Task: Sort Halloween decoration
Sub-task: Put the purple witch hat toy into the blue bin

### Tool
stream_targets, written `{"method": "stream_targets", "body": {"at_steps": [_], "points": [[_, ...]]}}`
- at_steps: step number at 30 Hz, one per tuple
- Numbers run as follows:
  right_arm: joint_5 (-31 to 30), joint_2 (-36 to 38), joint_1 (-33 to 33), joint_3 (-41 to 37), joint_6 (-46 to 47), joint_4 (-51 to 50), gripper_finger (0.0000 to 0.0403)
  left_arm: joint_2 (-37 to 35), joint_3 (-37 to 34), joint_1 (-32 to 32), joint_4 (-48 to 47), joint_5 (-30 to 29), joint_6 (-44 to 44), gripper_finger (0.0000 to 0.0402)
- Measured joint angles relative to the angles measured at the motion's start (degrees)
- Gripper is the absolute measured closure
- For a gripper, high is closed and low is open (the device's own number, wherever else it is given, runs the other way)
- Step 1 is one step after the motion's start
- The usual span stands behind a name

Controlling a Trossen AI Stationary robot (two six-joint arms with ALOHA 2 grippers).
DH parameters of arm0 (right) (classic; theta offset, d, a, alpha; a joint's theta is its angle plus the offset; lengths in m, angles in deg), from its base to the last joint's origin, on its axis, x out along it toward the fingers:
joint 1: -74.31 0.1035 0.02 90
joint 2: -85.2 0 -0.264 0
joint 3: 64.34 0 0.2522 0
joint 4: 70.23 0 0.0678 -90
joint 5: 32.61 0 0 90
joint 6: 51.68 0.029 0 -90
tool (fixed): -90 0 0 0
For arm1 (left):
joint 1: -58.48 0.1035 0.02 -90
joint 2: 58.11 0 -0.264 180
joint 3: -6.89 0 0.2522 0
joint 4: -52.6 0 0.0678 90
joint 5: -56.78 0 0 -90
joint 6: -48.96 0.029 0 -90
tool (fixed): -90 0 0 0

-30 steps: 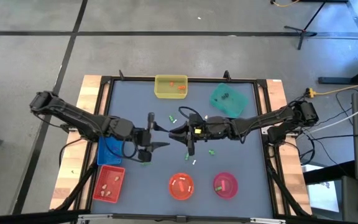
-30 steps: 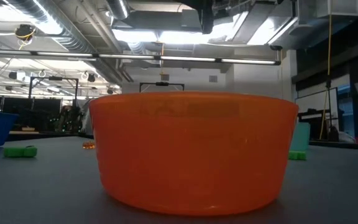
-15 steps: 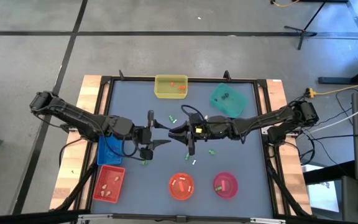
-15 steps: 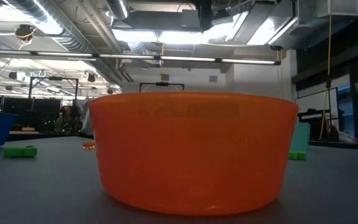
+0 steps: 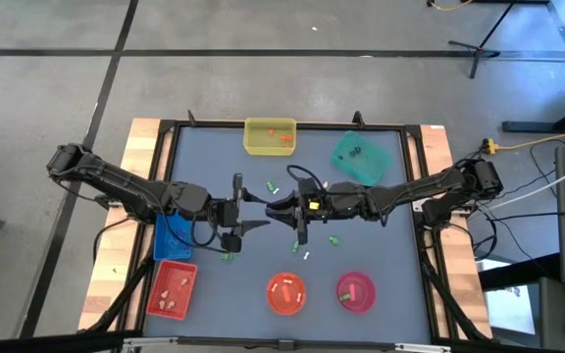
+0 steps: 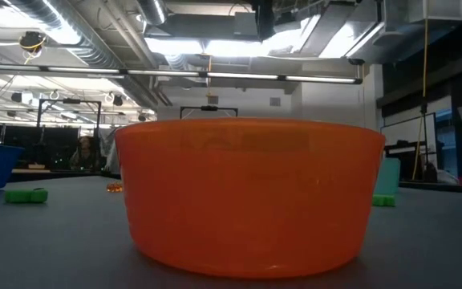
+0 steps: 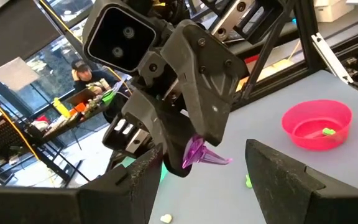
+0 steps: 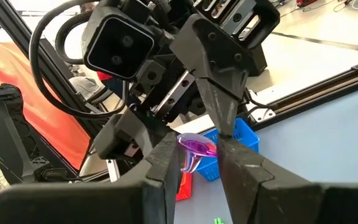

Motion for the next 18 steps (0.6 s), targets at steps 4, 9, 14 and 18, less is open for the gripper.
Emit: {"method": "stream_targets", "body": {"at_steps": [4, 9, 14, 18], "points": [[-1.1, 0.0, 0.0, 0.0, -0.2, 0.0, 0.0306, 0.0, 0.0, 0.0, 0.0, -1.1, -0.4, 0.0189], [-3.8, 0.0, 0.0, 0.0, -1.9, -0.1, 0.0306, -0.5, 0.0, -0.8, -0.7, -10.5, -0.6, 0.0189], [-8.5, 0.0, 0.0, 0.0, -4.6, -0.5, 0.0306, -0.5, 0.0, -2.4, -1.2, -16.3, -3.5, 0.0189], [-14.9, 0.0, 0.0, 0.0, -4.6, -0.3, 0.0306, -0.5, 0.0, -3.5, -1.7, -19.4, -4.6, 0.0189]]}}
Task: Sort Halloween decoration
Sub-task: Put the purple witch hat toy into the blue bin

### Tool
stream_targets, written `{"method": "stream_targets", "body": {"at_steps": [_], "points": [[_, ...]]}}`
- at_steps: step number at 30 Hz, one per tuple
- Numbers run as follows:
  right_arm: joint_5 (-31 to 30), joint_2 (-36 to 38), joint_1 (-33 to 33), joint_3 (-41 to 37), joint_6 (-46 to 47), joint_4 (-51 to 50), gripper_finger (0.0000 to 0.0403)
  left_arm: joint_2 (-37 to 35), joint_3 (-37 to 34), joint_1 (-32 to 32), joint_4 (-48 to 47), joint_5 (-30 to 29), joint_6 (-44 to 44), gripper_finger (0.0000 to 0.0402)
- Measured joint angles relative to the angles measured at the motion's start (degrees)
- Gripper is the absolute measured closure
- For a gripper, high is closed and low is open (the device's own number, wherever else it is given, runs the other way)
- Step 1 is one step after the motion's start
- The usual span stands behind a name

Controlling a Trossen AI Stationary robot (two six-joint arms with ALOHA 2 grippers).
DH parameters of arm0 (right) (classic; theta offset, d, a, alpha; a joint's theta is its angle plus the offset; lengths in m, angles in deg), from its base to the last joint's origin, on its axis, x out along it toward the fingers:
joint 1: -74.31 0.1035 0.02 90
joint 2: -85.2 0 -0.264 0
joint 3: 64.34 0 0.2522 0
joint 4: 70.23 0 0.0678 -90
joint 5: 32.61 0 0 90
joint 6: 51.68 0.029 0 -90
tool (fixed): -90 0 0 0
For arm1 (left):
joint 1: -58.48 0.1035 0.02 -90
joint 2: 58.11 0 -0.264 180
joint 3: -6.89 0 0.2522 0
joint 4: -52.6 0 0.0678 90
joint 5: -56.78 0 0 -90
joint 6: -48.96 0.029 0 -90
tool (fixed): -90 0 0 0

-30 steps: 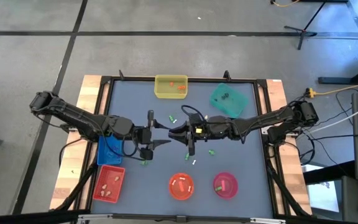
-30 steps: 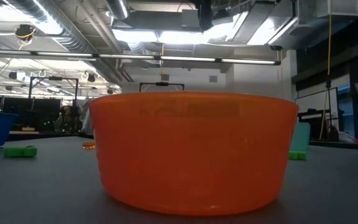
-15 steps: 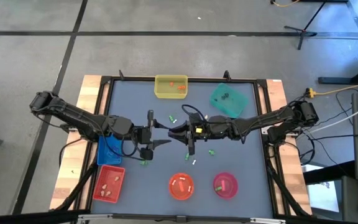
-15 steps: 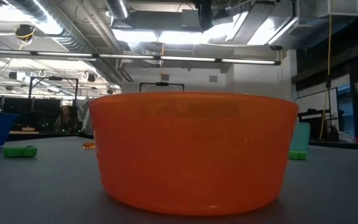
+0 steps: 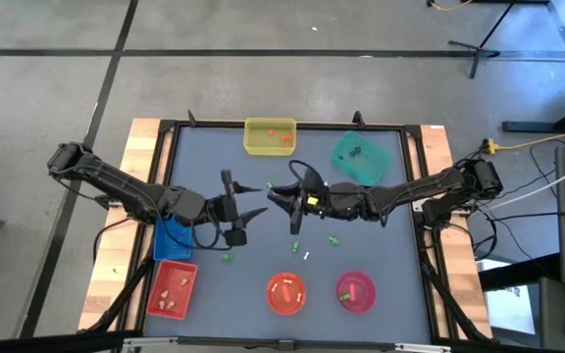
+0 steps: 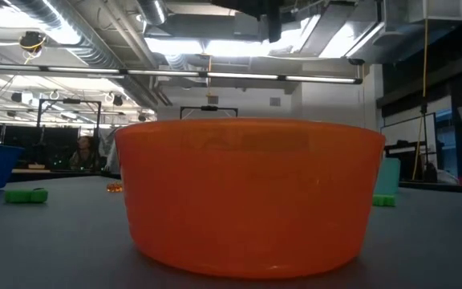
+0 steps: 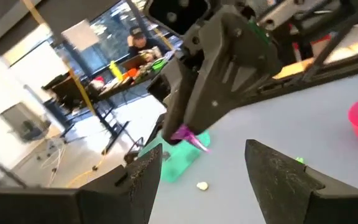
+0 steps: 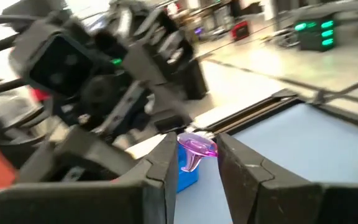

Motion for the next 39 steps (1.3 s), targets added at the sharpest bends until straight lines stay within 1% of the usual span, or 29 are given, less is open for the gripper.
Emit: {"method": "stream_targets", "body": {"at_steps": [3, 6, 9, 11, 15, 19, 24, 30, 39], "points": [[-3.6, 0.0, 0.0, 0.0, 0.0, 0.1, 0.0306, 0.0, 0.0, -0.3, 0.2, -3.3, -3.4, 0.0189], [-6.4, 0.0, 0.0, 0.0, 0.0, 0.2, 0.0306, 0.0, 0.0, 0.0, 0.2, -4.6, -9.8, 0.0189], [-8.7, 0.0, 0.0, 0.0, -0.4, 0.3, 0.0306, 0.0, 0.0, 1.1, 0.2, -4.6, -17.0, 0.0189], [-9.2, 0.0, 0.0, 0.0, -1.3, 0.3, 0.0306, 0.0, 0.0, 2.0, 0.2, -4.0, -21.1, 0.0189], [-9.2, 0.0, 0.0, 0.0, -3.8, 0.3, 0.0306, 0.6, 0.0, 4.3, 0.9, 0.0, -26.1, 0.0189], [-9.2, 0.0, 0.0, 0.0, -6.4, 0.3, 0.0306, 2.3, 0.0, 5.8, 2.0, 3.0, -27.1, 0.0189], [-9.2, 0.0, 0.0, 0.0, -7.9, 0.3, 0.0306, 4.6, 0.0, 6.6, 3.4, 3.1, -27.1, 0.0189], [-9.2, 0.0, 0.0, 0.0, -7.9, 0.0, 0.0306, 7.0, 0.0, 7.5, 8.3, 3.2, -27.0, 0.0189], [-9.2, 0.0, 0.0, 0.0, -7.9, -0.2, 0.0306, 7.1, 0.0, 8.6, 9.9, 3.1, -27.0, 0.0189]]}}
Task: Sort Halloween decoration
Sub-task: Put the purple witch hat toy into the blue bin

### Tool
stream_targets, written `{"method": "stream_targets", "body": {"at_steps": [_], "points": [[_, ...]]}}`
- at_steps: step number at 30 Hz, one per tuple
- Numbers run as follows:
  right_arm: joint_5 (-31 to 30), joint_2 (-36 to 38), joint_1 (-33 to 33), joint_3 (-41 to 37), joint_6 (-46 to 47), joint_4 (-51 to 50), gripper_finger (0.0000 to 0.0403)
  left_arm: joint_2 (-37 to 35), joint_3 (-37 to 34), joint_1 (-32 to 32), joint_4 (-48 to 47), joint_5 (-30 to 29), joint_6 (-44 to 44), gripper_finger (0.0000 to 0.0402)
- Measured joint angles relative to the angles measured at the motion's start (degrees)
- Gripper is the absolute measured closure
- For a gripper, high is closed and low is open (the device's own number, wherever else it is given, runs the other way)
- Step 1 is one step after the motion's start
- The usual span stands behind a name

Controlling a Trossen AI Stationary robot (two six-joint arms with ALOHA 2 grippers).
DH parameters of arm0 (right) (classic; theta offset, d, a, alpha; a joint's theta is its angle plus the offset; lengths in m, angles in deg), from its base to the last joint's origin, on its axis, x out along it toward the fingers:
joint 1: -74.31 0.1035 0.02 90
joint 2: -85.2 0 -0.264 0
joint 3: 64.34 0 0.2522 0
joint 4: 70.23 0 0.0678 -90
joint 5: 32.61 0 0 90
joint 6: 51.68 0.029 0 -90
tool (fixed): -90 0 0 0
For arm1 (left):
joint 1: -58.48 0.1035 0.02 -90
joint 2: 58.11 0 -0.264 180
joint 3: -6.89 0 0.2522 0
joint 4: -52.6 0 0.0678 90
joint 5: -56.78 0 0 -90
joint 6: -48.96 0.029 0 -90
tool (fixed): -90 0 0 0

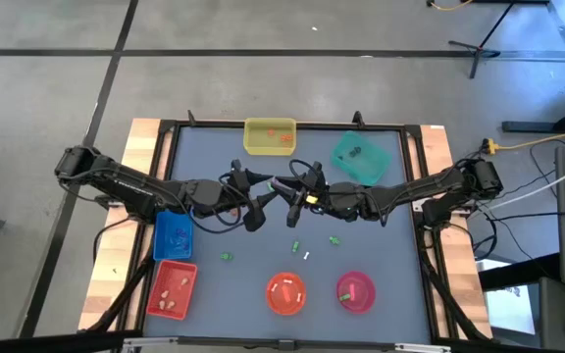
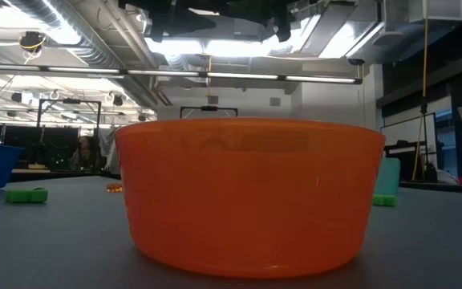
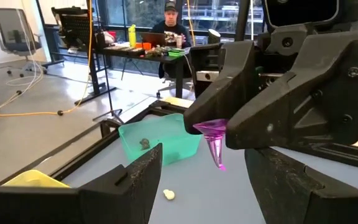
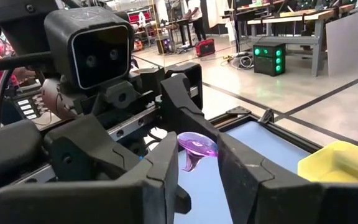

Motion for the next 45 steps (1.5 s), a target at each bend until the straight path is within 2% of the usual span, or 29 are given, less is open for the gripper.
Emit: {"method": "stream_targets", "body": {"at_steps": [5, 15, 45], "points": [[0.0, 0.0, 0.0, 0.0, 0.0, 0.0, 0.0306, 0.0, 0.0, 0.0, 0.0, 0.0, 0.0, 0.0193], [0.0, 0.0, 0.0, 0.0, 0.0, 0.0, 0.0306, 0.0, 0.0, 0.0, 0.0, 0.0, -0.1, 0.0233], [-2.1, 0.0, 0.0, 0.0, 0.3, 0.2, 0.0306, 0.0, 0.0, 0.0, 1.8, 0.0, -2.0, 0.0311]]}}
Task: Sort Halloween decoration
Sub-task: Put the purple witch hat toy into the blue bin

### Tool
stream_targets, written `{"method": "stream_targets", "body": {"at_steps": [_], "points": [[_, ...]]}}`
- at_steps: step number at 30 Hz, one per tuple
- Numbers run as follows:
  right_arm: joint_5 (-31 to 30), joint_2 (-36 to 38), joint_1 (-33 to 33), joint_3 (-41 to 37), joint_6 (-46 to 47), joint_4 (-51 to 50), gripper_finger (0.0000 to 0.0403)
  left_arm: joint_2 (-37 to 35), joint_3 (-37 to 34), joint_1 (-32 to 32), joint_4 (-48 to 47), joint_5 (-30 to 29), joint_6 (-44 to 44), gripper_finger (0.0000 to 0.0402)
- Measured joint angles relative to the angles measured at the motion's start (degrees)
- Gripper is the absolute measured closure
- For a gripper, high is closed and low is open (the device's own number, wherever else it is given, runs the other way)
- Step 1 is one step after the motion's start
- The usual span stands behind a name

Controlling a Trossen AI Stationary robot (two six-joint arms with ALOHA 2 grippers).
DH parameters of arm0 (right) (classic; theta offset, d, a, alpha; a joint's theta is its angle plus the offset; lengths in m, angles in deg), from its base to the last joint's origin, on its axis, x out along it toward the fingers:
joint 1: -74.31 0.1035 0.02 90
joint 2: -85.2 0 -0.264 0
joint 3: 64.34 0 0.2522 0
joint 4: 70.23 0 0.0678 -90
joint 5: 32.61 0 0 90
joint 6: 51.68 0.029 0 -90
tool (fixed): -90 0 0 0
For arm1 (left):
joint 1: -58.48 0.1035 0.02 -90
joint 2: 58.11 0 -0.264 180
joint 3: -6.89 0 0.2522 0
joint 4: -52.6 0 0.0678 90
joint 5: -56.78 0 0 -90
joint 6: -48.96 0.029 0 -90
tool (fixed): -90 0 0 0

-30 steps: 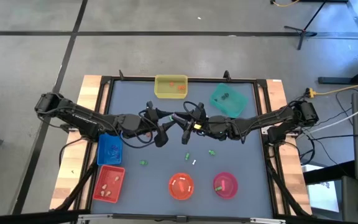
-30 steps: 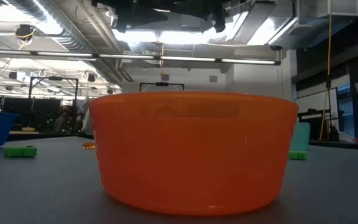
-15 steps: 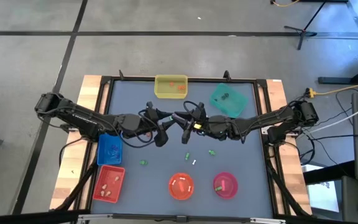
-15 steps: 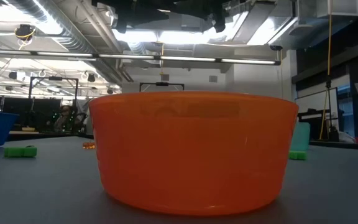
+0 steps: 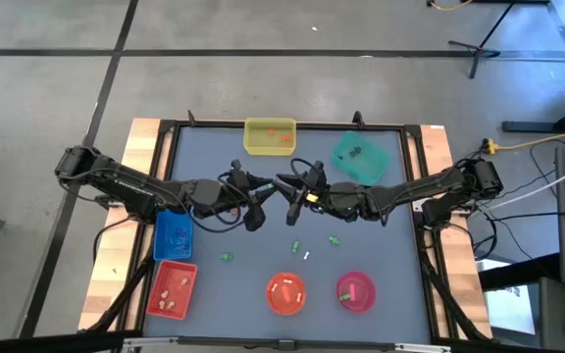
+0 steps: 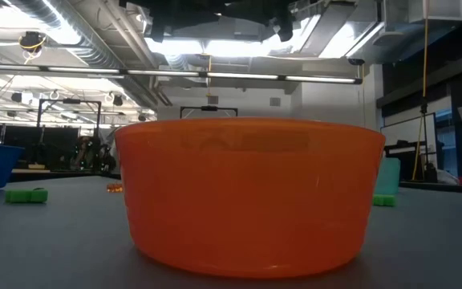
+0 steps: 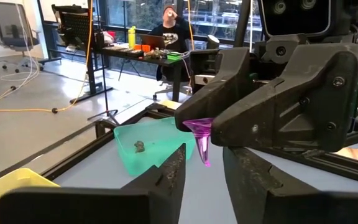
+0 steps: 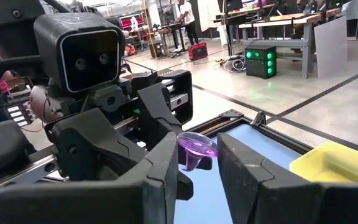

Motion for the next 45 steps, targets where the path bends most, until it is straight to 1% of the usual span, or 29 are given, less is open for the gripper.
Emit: {"method": "stream_targets", "body": {"at_steps": [21, 45], "points": [[-0.4, 0.0, 0.0, 0.0, 0.0, -0.2, 0.0306, 0.0, 0.0, 0.0, 0.1, -0.5, 0.0, 0.0397], [0.2, 0.0, 0.0, 0.0, 0.1, -0.2, 0.0306, 0.0, 0.0, 0.0, 0.1, -0.1, 0.0, 0.0399]]}}
